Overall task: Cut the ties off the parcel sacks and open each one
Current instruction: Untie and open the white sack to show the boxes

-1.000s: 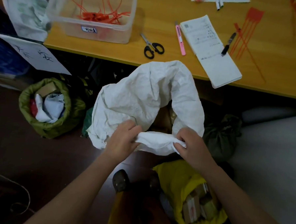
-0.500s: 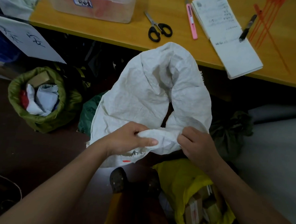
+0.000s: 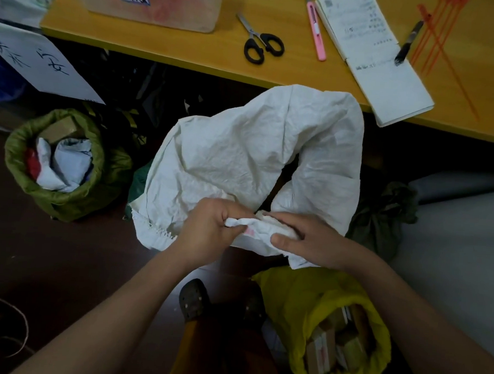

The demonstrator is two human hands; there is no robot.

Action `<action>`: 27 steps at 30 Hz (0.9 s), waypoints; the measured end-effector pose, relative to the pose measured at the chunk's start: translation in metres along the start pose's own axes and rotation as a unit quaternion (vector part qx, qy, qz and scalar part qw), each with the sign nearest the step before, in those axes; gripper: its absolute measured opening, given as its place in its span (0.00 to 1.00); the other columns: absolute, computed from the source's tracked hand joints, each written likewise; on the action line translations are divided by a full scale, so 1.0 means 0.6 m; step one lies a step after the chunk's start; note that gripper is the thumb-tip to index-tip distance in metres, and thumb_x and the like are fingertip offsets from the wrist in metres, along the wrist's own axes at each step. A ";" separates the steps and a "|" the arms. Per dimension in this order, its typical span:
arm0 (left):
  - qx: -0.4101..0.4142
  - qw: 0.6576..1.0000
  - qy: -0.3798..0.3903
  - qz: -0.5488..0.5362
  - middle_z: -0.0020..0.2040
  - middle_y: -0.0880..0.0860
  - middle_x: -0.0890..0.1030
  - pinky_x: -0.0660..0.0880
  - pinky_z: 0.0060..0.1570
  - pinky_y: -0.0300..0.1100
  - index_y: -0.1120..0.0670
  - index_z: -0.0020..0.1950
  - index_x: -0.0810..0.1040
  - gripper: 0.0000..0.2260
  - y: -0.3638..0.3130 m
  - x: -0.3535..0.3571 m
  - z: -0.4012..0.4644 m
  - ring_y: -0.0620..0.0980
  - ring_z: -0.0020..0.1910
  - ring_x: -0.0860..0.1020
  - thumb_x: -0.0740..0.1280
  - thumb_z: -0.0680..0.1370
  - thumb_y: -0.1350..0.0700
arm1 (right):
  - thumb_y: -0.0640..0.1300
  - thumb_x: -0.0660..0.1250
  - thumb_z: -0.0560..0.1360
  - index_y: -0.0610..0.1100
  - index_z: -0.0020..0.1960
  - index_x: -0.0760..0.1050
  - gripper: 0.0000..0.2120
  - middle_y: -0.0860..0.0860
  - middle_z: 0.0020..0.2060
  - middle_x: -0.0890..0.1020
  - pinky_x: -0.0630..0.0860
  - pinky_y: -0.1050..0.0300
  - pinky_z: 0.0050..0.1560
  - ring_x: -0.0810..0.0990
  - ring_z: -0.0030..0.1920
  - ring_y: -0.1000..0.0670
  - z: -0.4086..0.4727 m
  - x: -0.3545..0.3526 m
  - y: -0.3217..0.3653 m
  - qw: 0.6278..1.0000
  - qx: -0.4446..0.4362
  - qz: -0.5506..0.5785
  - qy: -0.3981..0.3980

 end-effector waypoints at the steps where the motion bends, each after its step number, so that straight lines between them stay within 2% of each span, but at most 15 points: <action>1: 0.001 1.000 -0.011 -0.016 0.40 0.52 0.84 0.73 0.32 0.33 0.58 0.39 0.85 0.11 -0.002 -0.002 -0.003 0.39 0.35 0.79 0.67 0.72 0.72 | 0.63 0.67 0.72 0.60 0.58 0.76 0.17 0.69 0.44 0.80 0.72 0.69 0.46 0.78 0.47 0.65 0.002 0.001 0.001 1.000 -0.002 0.011 -0.011; 3: -0.008 0.999 -0.034 -0.033 0.48 0.56 0.84 0.72 0.38 0.28 0.57 0.41 0.86 0.15 -0.004 -0.005 -0.006 0.38 0.41 0.80 0.66 0.70 0.76 | 0.57 0.73 0.71 0.58 0.45 0.76 0.07 0.66 0.35 0.79 0.69 0.71 0.38 0.76 0.38 0.63 0.002 -0.009 0.002 0.998 -0.015 -0.001 -0.064; 5: -0.024 0.998 -0.032 -0.040 0.50 0.55 0.82 0.74 0.45 0.32 0.56 0.40 0.85 0.17 -0.003 -0.002 -0.006 0.47 0.49 0.80 0.66 0.69 0.77 | 0.52 0.75 0.70 0.57 0.41 0.75 0.09 0.63 0.33 0.78 0.68 0.71 0.38 0.75 0.37 0.62 -0.002 -0.022 0.005 0.993 -0.032 -0.023 -0.116; 6: -0.036 0.998 -0.016 -0.045 0.51 0.53 0.81 0.73 0.47 0.32 0.56 0.41 0.85 0.16 0.000 -0.001 -0.005 0.47 0.52 0.78 0.66 0.69 0.76 | 0.51 0.76 0.70 0.54 0.40 0.75 0.09 0.60 0.33 0.78 0.67 0.71 0.38 0.75 0.37 0.61 -0.004 -0.028 0.008 0.989 -0.040 -0.029 -0.137; 8: -0.071 0.994 0.043 -0.065 0.56 0.51 0.78 0.72 0.51 0.32 0.55 0.46 0.85 0.13 0.010 0.003 -0.004 0.44 0.56 0.74 0.66 0.72 0.71 | 0.50 0.76 0.70 0.47 0.39 0.75 0.11 0.54 0.32 0.77 0.66 0.67 0.36 0.75 0.37 0.56 -0.010 -0.041 0.011 0.982 -0.051 -0.047 -0.176; 10: -0.111 0.986 0.085 -0.094 0.57 0.51 0.77 0.73 0.55 0.41 0.52 0.53 0.82 0.10 0.023 0.001 -0.002 0.48 0.56 0.73 0.66 0.74 0.60 | 0.49 0.76 0.70 0.45 0.37 0.73 0.13 0.53 0.30 0.75 0.66 0.63 0.36 0.74 0.35 0.53 -0.018 -0.053 0.011 0.975 -0.057 -0.058 -0.205; 12: -0.110 0.987 0.104 -0.046 0.55 0.51 0.77 0.73 0.55 0.43 0.52 0.58 0.77 0.12 0.032 0.000 0.006 0.49 0.54 0.74 0.69 0.75 0.53 | 0.47 0.76 0.70 0.46 0.36 0.72 0.13 0.54 0.30 0.74 0.68 0.57 0.37 0.73 0.34 0.53 -0.023 -0.058 0.015 0.971 -0.073 -0.066 -0.216; 15: -0.140 0.975 0.155 0.076 0.56 0.50 0.76 0.71 0.59 0.41 0.49 0.65 0.73 0.23 0.068 0.014 0.017 0.48 0.55 0.73 0.74 0.72 0.51 | 0.46 0.76 0.70 0.41 0.37 0.75 0.13 0.50 0.30 0.76 0.69 0.54 0.37 0.74 0.34 0.51 -0.021 -0.052 0.022 0.971 -0.100 -0.073 -0.204; 17: -0.137 0.973 0.149 0.109 0.51 0.50 0.77 0.68 0.58 0.42 0.47 0.60 0.78 0.18 0.080 0.017 0.023 0.46 0.54 0.70 0.75 0.71 0.51 | 0.45 0.76 0.70 0.39 0.35 0.74 0.14 0.49 0.29 0.75 0.68 0.57 0.34 0.74 0.33 0.50 -0.020 -0.048 0.022 0.971 -0.108 -0.055 -0.205; 19: -0.096 0.986 0.093 0.095 0.42 0.47 0.78 0.66 0.50 0.41 0.50 0.46 0.80 0.07 0.069 0.012 0.033 0.44 0.48 0.69 0.76 0.70 0.54 | 0.43 0.77 0.69 0.40 0.35 0.74 0.13 0.49 0.29 0.75 0.67 0.62 0.33 0.73 0.32 0.52 -0.018 -0.053 0.015 0.972 -0.094 -0.018 -0.214; 22: -0.041 0.992 0.021 0.117 0.34 0.45 0.76 0.65 0.45 0.40 0.52 0.35 0.76 0.10 0.050 0.005 0.036 0.43 0.43 0.69 0.76 0.69 0.57 | 0.45 0.79 0.66 0.47 0.42 0.77 0.11 0.55 0.37 0.79 0.72 0.66 0.39 0.77 0.39 0.58 -0.008 -0.056 0.000 0.986 -0.044 0.050 -0.155; 24: -0.014 0.990 -0.006 0.141 0.34 0.49 0.76 0.68 0.45 0.43 0.55 0.33 0.75 0.11 0.045 -0.001 0.033 0.47 0.44 0.71 0.76 0.69 0.58 | 0.50 0.79 0.66 0.54 0.50 0.79 0.15 0.59 0.44 0.81 0.74 0.69 0.45 0.80 0.46 0.60 -0.004 -0.046 -0.003 0.993 -0.024 0.083 -0.078; 26: 0.025 0.989 -0.005 0.147 0.36 0.52 0.77 0.70 0.49 0.45 0.57 0.32 0.74 0.11 0.033 -0.001 0.028 0.51 0.47 0.75 0.75 0.69 0.59 | 0.58 0.76 0.67 0.58 0.56 0.78 0.18 0.61 0.47 0.81 0.73 0.70 0.50 0.79 0.52 0.62 -0.004 -0.048 -0.003 0.993 -0.017 0.094 -0.071; 27: 0.051 0.987 0.006 0.152 0.38 0.53 0.79 0.71 0.55 0.47 0.57 0.33 0.75 0.10 0.023 0.001 0.025 0.53 0.51 0.77 0.75 0.69 0.60 | 0.62 0.73 0.67 0.59 0.58 0.77 0.21 0.63 0.50 0.81 0.73 0.68 0.55 0.77 0.55 0.63 -0.003 -0.052 -0.006 0.993 -0.013 0.076 -0.086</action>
Point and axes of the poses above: each hand's wrist, its own z-axis towards the middle knuckle, its own x-axis out of the palm, y = z × x, the point moved 9 cm from there along z, towards the middle knuckle
